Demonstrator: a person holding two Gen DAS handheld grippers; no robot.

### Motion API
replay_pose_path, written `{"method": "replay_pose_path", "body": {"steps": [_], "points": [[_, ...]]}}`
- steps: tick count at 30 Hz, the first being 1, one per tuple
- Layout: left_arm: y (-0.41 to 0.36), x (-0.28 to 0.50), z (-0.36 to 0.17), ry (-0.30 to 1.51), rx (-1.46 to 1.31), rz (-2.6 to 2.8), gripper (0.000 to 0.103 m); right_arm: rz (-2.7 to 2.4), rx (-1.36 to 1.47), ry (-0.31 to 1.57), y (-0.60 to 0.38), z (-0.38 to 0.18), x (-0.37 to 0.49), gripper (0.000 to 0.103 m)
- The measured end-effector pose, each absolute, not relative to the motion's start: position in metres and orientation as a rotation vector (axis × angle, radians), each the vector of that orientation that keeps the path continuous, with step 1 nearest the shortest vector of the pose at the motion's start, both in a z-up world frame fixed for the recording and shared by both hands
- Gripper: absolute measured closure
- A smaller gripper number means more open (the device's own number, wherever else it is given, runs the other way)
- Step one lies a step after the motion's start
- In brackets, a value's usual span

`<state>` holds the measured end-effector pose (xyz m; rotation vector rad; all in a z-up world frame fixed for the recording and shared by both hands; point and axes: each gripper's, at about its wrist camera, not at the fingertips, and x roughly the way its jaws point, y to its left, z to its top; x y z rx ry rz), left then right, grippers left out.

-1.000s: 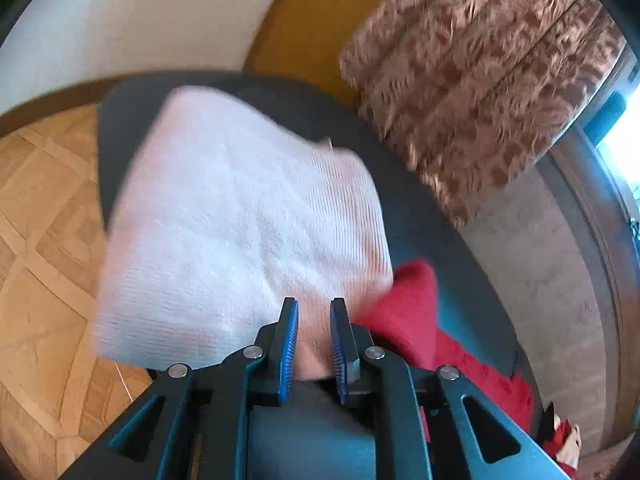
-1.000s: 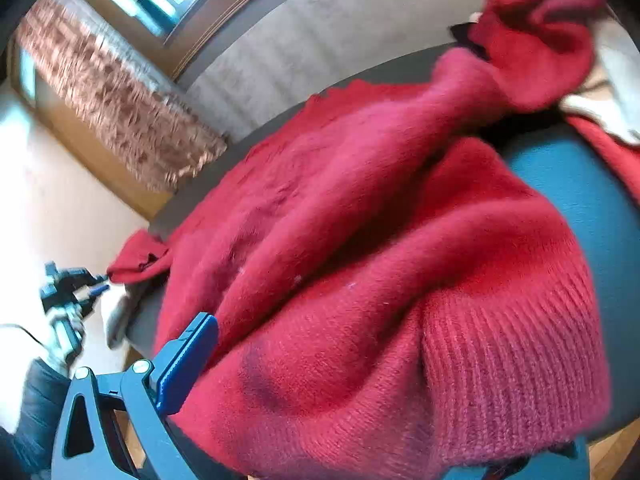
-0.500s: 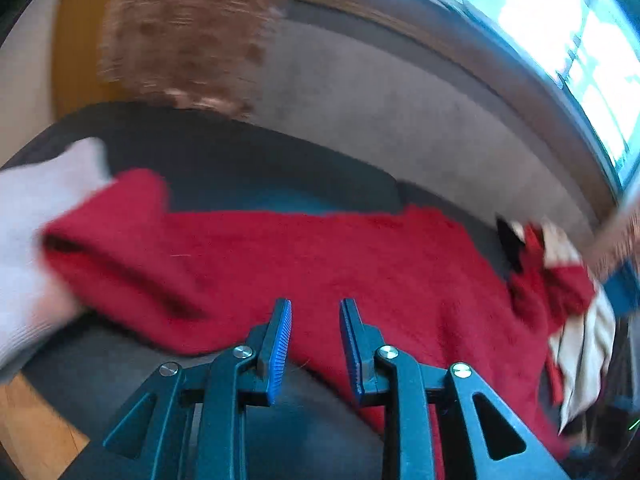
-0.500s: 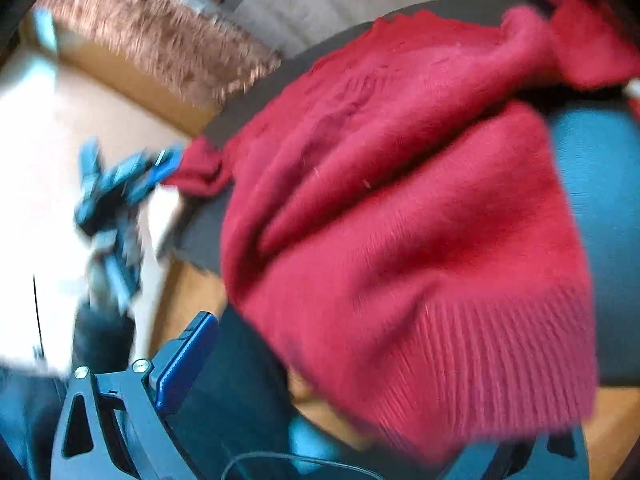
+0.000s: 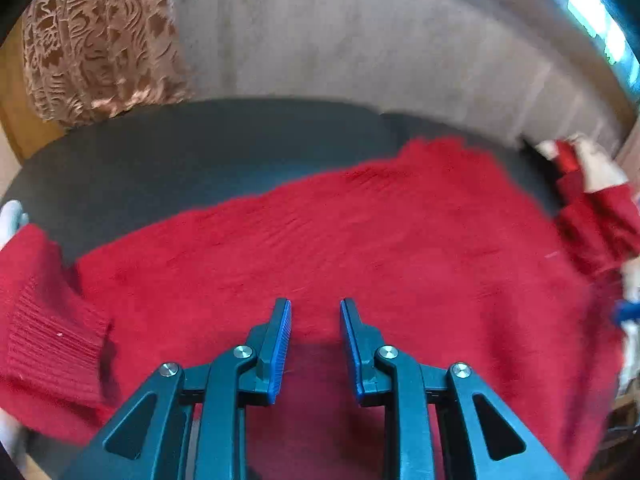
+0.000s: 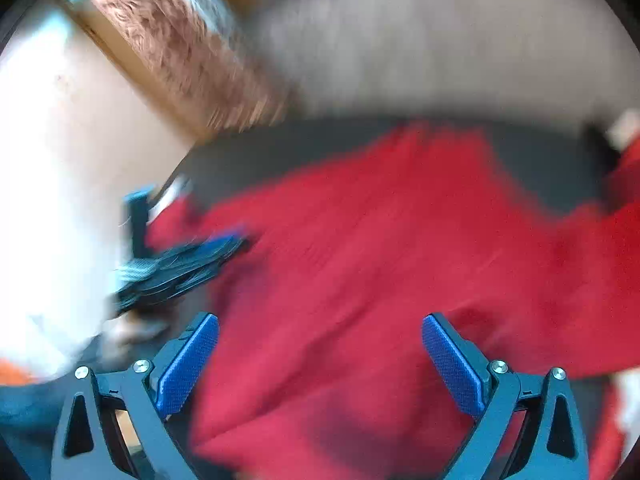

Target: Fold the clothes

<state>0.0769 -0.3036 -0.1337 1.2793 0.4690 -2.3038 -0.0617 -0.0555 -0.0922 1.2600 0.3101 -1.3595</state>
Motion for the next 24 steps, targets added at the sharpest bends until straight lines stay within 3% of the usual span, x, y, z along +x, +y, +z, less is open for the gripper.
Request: {"method": "replay_pose_path", "body": {"steps": [4, 11, 15, 19, 20, 24], "points": [[-0.316, 0.088, -0.146, 0.542, 1.184, -2.390, 0.076, -1.218, 1.311, 0.535, -0.035, -0.106, -0.033, 0.000], [-0.303, 0.088, -0.144, 0.482, 1.162, -2.362, 0.075, -1.348, 1.048, 0.160, -0.029, -0.025, -0.075, 0.000], [-0.314, 0.093, -0.145, 0.573, 1.158, -2.347, 0.076, -1.529, 1.157, 0.300, -0.094, -0.079, -0.111, 0.000], [-0.318, 0.092, -0.146, 0.559, 1.173, -2.352, 0.074, -1.609, 1.316, 0.529, -0.141, -0.147, -0.134, 0.016], [-0.322, 0.091, -0.146, 0.539, 1.172, -2.338, 0.074, -1.622, 1.341, 0.558, -0.149, -0.157, -0.139, 0.016], [-0.356, 0.085, -0.147, 0.551, 1.165, -2.270, 0.074, -1.650, 1.338, 0.579, -0.179, -0.173, -0.145, 0.000]]}}
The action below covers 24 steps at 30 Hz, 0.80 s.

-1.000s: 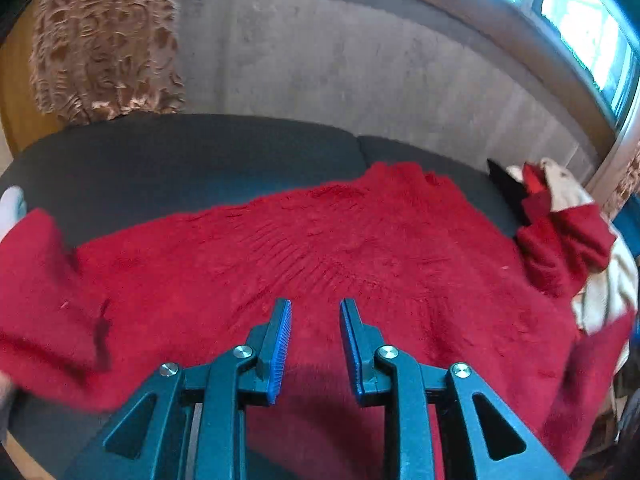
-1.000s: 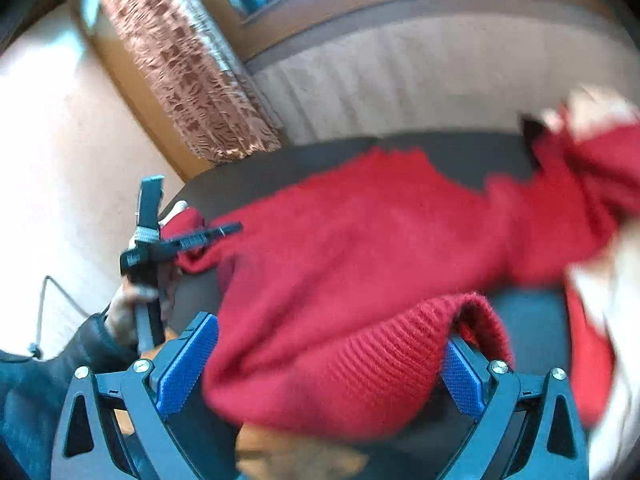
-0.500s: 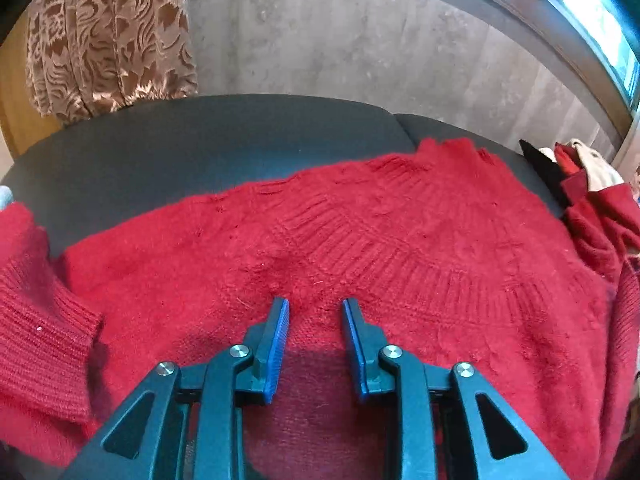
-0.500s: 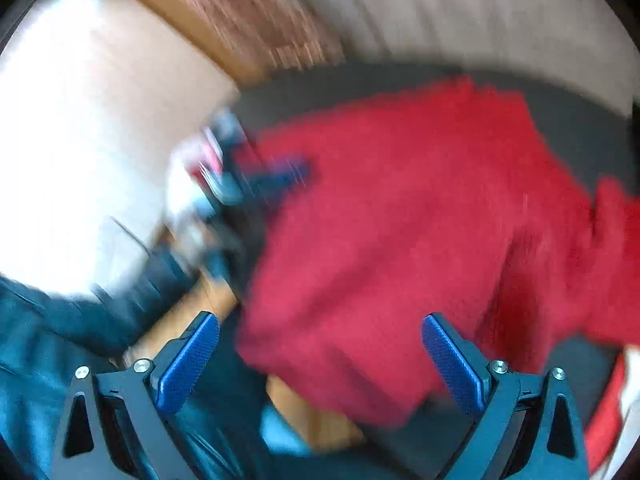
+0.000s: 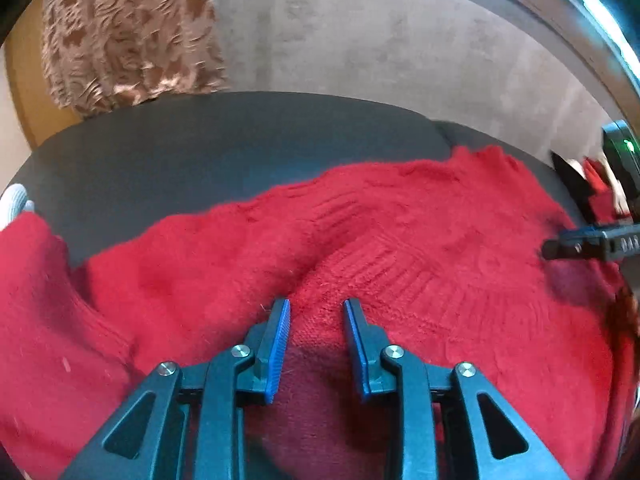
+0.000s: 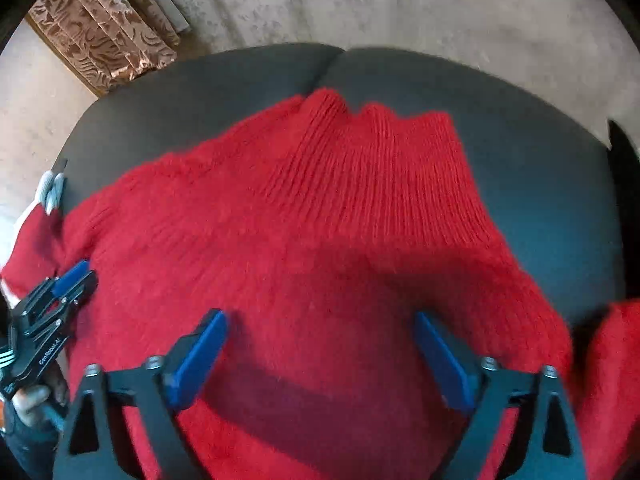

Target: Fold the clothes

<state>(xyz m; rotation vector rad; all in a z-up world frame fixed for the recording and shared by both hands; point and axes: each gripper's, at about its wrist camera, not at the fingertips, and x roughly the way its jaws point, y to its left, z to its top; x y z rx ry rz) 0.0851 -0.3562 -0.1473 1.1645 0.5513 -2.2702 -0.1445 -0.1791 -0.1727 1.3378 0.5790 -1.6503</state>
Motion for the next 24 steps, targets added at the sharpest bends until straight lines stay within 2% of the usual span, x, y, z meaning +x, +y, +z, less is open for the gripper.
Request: {"method": "replay_pose_path", "body": {"steps": [3, 10, 13, 19, 24], "points": [[-0.389, 0.080, -0.151, 0.586, 1.150, -2.227, 0.074, -1.676, 1.288, 0.600, -0.209, -0.175, -0.143, 0.000], [-0.431, 0.053, -0.155, 0.474, 1.170, -2.161, 0.074, -1.750, 1.146, 0.578, -0.257, -0.171, -0.141, 0.000], [-0.442, 0.046, -0.152, 0.503, 1.195, -2.141, 0.074, -1.725, 1.158, 0.522, -0.263, -0.170, -0.148, 0.000], [-0.454, 0.106, -0.133, 0.928, 1.005, -2.172, 0.076, -1.677, 1.074, 0.268, -0.163, -0.108, -0.136, 0.000], [-0.406, 0.183, -0.121, 1.188, 0.841, -2.302, 0.074, -1.606, 1.125, 0.097, -0.063, -0.088, -0.079, 0.000]]}}
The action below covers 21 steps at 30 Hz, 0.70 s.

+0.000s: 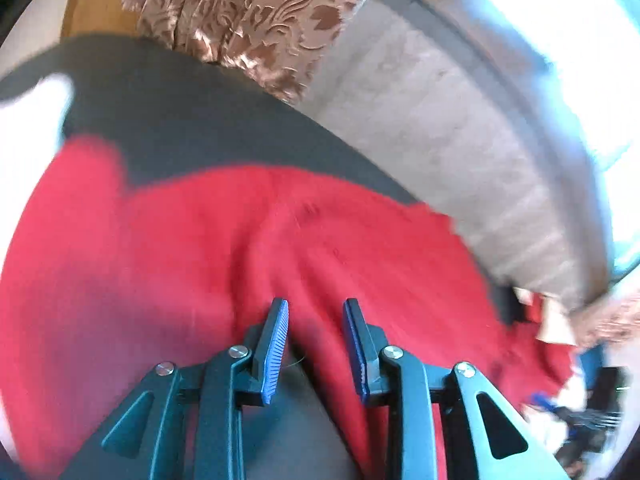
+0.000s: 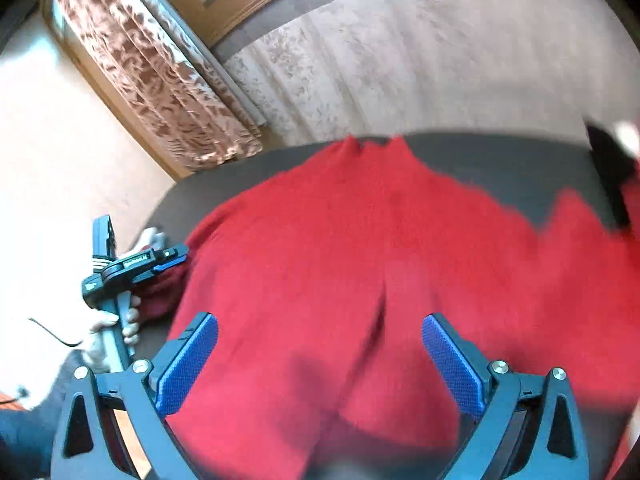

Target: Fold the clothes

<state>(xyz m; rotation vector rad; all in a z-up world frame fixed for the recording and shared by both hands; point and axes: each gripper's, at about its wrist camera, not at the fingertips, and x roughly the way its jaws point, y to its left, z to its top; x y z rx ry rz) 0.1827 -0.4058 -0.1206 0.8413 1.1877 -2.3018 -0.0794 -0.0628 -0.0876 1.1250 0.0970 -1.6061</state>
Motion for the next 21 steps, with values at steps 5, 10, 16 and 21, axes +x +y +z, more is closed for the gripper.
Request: {"method": "replay_pose_path", "body": {"steps": [5, 10, 16, 21], "points": [[-0.342, 0.238, -0.142, 1.378, 0.892, -2.355, 0.073, -1.444, 1.266, -0.006, -0.031, -0.122, -0.024, 0.000], [-0.310, 0.276, -0.165, 1.534, 0.906, -2.284, 0.072, -1.444, 1.232, -0.083, -0.054, -0.154, 0.012, 0.000], [-0.299, 0.311, -0.158, 1.544, 0.852, -2.235, 0.070, -1.068, 1.268, -0.263, -0.098, -0.153, 0.078, 0.000], [-0.306, 0.331, -0.151, 1.592, 0.775, -2.194, 0.069, -0.647, 1.204, -0.270, -0.089, -0.120, 0.158, 0.000]]}}
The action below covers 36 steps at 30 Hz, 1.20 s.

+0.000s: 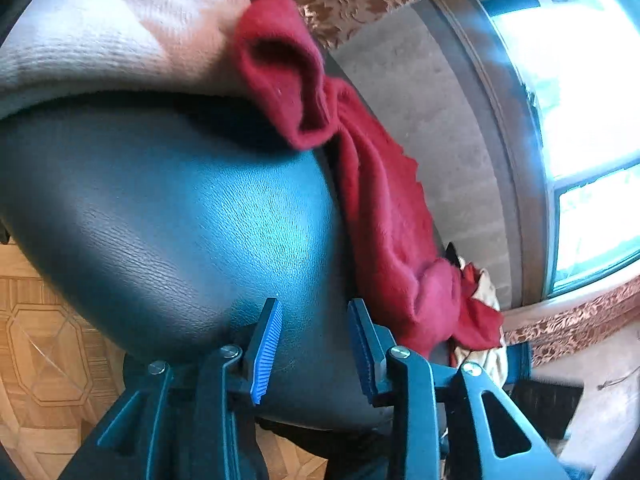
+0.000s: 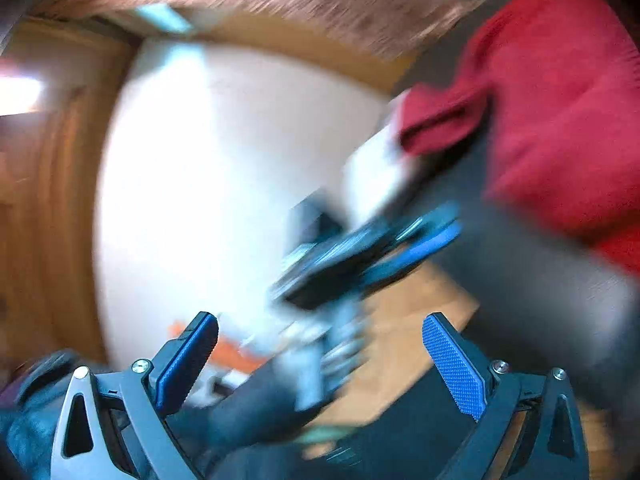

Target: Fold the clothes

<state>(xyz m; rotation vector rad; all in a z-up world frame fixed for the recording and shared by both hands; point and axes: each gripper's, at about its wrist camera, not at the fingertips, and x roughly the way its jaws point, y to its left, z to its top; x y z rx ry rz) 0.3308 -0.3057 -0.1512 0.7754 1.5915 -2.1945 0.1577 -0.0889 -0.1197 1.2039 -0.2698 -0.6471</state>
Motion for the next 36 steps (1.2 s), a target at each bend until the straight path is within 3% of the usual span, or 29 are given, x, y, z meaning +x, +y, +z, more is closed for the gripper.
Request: {"method": "replay_pose_path", "body": {"steps": [4, 13, 23, 24, 25, 28, 29, 30, 32, 36], "points": [[-0.297, 0.331, -0.150, 1.615, 0.788, -2.218, 0.068, -0.739, 1.193, -0.162, -0.060, -0.113, 0.173, 0.000], [-0.225, 0.266, -0.166, 1.672, 1.047, -2.363, 0.064, -1.604, 1.148, -0.275, 0.004, -0.091, 0.031, 0.000], [-0.225, 0.223, -0.161, 1.667, 0.972, -2.342, 0.053, -1.817, 1.131, 0.061, -0.081, -0.107, -0.063, 0.003], [-0.224, 0.217, -0.161, 1.658, 0.969, -2.345, 0.052, -1.789, 1.165, 0.079, -0.088, -0.112, -0.065, 0.017], [-0.223, 0.211, -0.160, 1.650, 0.966, -2.348, 0.051, -1.763, 1.197, 0.102, -0.095, -0.118, -0.066, 0.040], [-0.221, 0.196, -0.156, 1.566, 0.976, -2.361, 0.055, -1.728, 1.233, 0.199, -0.103, -0.128, -0.060, 0.075], [-0.222, 0.191, -0.153, 1.503, 0.997, -2.361, 0.062, -1.724, 1.223, 0.217, -0.103, -0.128, -0.056, 0.077], [-0.223, 0.187, -0.150, 1.458, 1.011, -2.358, 0.079, -1.714, 1.215, 0.211, -0.097, -0.127, -0.052, 0.084], [-0.228, 0.188, -0.141, 1.426, 0.985, -2.383, 0.087, -1.701, 1.194, 0.174, -0.082, -0.118, -0.048, 0.093], [-0.240, 0.206, -0.100, 1.354, 0.859, -2.505, 0.095, -1.689, 1.121, 0.094, -0.031, -0.094, -0.039, 0.095]]}}
